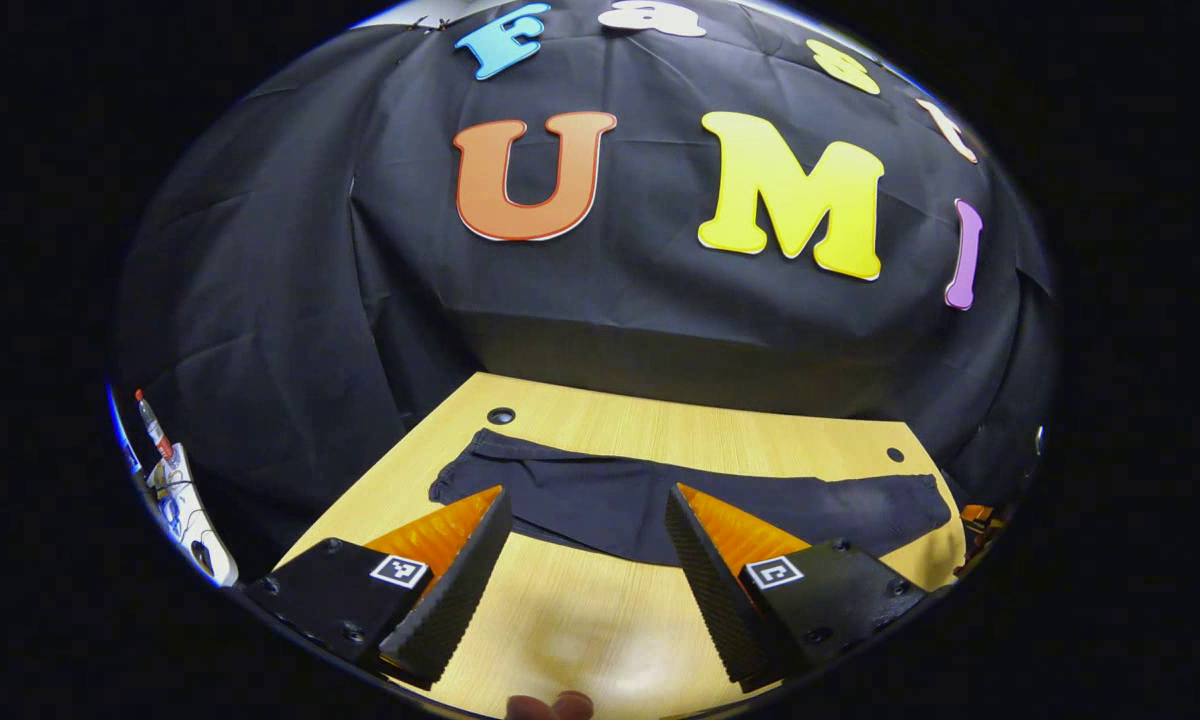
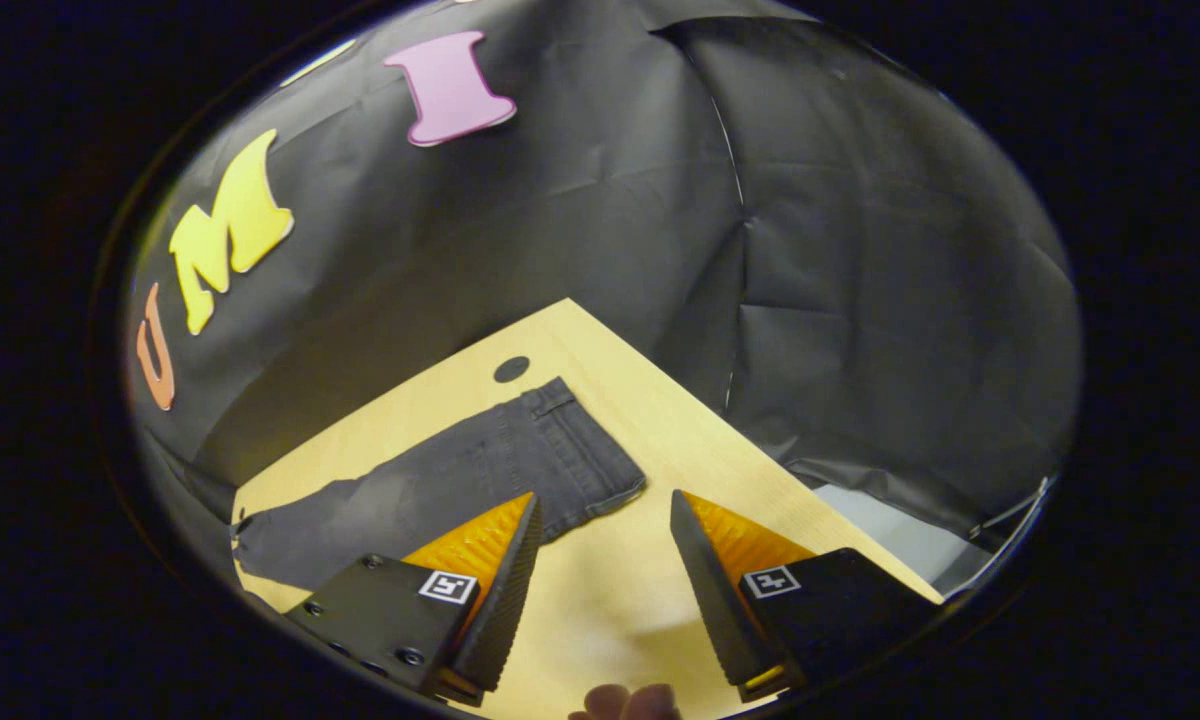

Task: Grasp the waist and the cuffs of the jeans and fold them to make the two legs overlap; first hold the waist and fold one-third of the jeans toward the cuffs, then hold the cuffs and fold the remaining one-third in the same direction to finish folding.

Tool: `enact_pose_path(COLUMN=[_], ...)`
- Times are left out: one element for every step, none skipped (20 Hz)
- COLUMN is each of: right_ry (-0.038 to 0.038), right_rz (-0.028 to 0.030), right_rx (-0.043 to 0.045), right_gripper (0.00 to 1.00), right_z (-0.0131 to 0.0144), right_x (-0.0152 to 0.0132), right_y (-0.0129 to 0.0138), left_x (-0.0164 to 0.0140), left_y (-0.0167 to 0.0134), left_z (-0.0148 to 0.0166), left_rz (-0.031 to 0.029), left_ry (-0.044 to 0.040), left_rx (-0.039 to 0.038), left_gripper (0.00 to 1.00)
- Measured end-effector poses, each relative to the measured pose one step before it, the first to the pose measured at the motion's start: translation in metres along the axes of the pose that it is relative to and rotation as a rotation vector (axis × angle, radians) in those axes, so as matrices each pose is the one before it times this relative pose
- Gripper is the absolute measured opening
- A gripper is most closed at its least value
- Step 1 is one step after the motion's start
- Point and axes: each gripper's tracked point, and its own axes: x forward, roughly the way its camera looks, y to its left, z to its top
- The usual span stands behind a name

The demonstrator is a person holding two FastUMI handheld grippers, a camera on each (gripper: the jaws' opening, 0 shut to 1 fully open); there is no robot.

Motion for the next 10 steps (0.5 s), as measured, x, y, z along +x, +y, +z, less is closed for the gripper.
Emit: enact_pose_path(right_ry=[-0.00251,-0.00048,-0.00017,0.00356,0.00799,0.00499,0.00131,-0.00033,0.00143,0.00763], right_rz=[0.00514,0.00379,0.00531,0.00962,0.00500,0.00250,0.00438,0.00697,0.00566,0.00583], right_rx=[-0.00213,-0.00531,-0.00373,-0.00273,-0.00856,-0.01491,-0.01139,-0.00514,-0.01453,-0.02296], right_gripper=[0.81,0.81,0.81,0.81,0.81,0.81,0.81,0.81,0.81,0.81], right_z=[0.00095,0.00141,0.00139,-0.00069,-0.00285,-0.00256,-0.00023,-0.00095,-0.00141,-0.00205], right_x=[0.01232,0.01215,0.00877,0.00803,0.00560,0.00318,0.00447,-0.00069,0.00100,0.00092], right_y=[-0.00106,-0.00019,0.00107,0.00295,0.00273,0.00085,0.00073,0.00101,-0.00036,-0.00050], left_x=[0.00024,-0.00123,-0.00050,-0.00101,-0.00127,-0.00033,-0.00114,-0.00057,0.00105,-0.00020], left_y=[-0.00356,-0.00182,-0.00041,-0.00086,-0.00148,-0.00129,-0.00107,-0.00116,-0.00119,-0.00124], left_z=[-0.00157,-0.00139,-0.00018,0.00030,-0.00102,-0.00129,-0.00171,-0.00187,-0.00126,-0.00168], left_rz=[0.00283,0.01012,0.00785,0.00558,0.00323,0.00368,0.00225,0.00003,0.00110,-0.00144], left_ry=[0.00814,0.00853,0.00344,0.00478,0.00502,0.00742,0.00619,0.00611,0.00439,0.00476], left_rx=[-0.00182,0.00525,0.00452,0.00149,-0.00162,-0.00235,-0.00341,-0.00139,-0.00304,-0.00382], left_gripper=[0.99,0.99,0.99,0.99,0.99,0.99,0.99,0.99,0.99,0.99])
